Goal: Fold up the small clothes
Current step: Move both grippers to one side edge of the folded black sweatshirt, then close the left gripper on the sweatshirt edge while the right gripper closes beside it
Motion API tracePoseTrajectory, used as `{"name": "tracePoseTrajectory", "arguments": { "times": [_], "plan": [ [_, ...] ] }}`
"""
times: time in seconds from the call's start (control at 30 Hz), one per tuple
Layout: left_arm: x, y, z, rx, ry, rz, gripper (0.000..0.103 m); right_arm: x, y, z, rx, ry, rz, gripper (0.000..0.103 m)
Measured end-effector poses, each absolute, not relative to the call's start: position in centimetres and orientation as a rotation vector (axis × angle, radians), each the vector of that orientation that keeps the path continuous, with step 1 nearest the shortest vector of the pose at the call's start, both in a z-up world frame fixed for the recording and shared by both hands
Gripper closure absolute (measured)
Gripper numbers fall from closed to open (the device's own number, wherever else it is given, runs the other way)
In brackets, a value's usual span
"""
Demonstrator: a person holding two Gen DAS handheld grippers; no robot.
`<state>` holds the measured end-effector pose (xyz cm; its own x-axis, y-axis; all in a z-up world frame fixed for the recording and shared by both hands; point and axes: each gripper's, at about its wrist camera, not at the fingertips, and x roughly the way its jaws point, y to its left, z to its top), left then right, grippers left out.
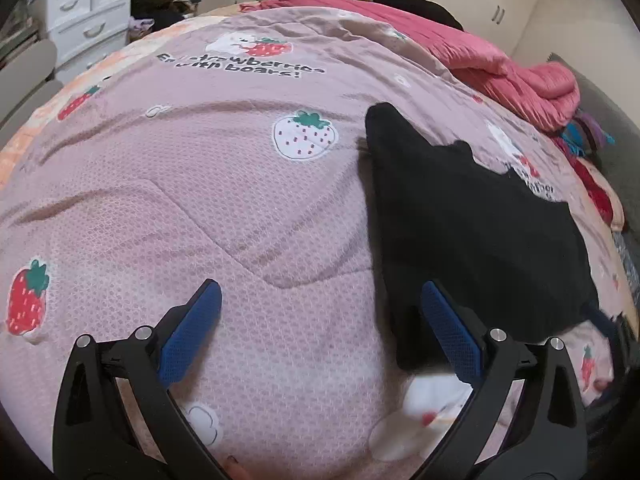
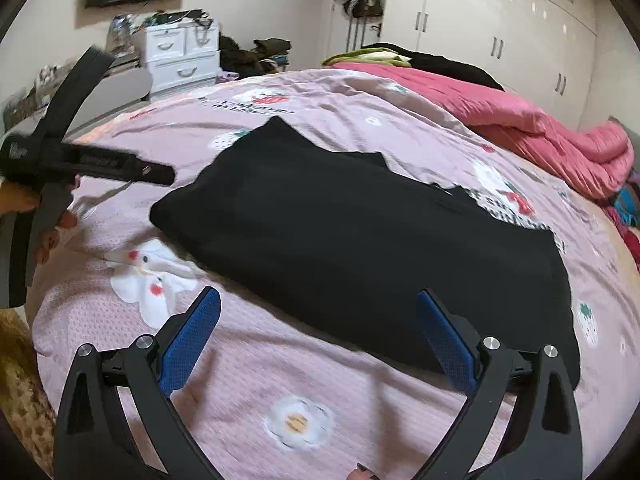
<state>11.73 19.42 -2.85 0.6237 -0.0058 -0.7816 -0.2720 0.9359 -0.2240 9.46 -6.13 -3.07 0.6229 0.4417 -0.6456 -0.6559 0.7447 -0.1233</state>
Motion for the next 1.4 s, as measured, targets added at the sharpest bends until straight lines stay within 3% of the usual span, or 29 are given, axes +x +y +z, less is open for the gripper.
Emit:
{"name": "tracePoseTrajectory", "arguments": {
  "times": [1.07, 1.1, 1.17, 1.23, 1.33, 1.4],
  "plan": [
    [19.1, 20.9, -3.5, -0.468, 0.903, 0.203, 0.009, 12.9, 4.2, -6.1, -0.634, 0.584, 0.649, 0.007],
    [19.2, 20.9, -3.7, -0.466, 0.907, 0.203, 0.009, 13.0, 4.2, -6.1, -0.628, 0.574, 0.652, 0.009],
    [19.5, 20.8, -3.9, -0.466, 0.915, 0.200, 0.009, 13.1, 3.8, -5.7, -0.612, 0.561, 0.663, 0.029],
    [19.7, 20.6, -3.9, -0.465, 0.917, 0.195, 0.009, 13.0, 3.5, -5.3, -0.591, 0.542, 0.681, 0.037],
    [20.1, 20.1, -3.9, -0.455, 0.918, 0.185, 0.009, 12.4, 3.2, -4.8, -0.584, 0.527, 0.729, 0.067],
    [20.2, 19.8, -4.1, -0.452, 0.925, 0.174, 0.010, 12.0, 3.1, -4.7, -0.598, 0.509, 0.735, 0.075]
  ]
}}
